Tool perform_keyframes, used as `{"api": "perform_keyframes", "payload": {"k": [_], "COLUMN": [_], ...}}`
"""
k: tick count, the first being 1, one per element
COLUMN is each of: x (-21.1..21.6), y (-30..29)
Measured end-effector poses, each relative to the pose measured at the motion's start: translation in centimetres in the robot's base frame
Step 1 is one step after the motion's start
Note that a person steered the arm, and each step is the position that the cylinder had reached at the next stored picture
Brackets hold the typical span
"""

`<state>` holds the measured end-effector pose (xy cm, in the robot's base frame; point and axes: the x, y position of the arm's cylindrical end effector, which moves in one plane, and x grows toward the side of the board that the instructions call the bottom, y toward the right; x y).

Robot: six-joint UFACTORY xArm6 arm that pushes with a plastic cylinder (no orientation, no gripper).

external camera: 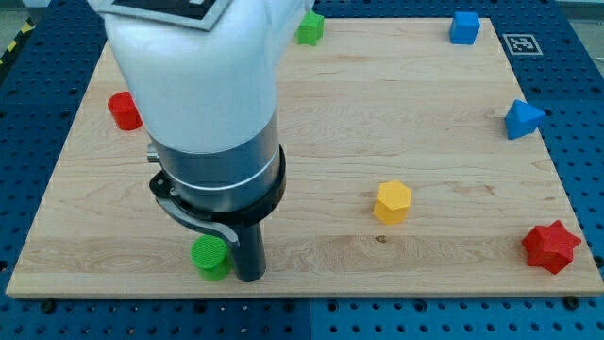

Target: Move the green circle towards the bottom left corner of the board

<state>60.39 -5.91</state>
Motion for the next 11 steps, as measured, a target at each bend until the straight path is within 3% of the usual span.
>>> {"api": "perform_keyframes", "payload": {"k": [6, 8, 11], "x": [0.4, -2.0, -3.0], "y": [-5.3, -9.9, -10.7]}}
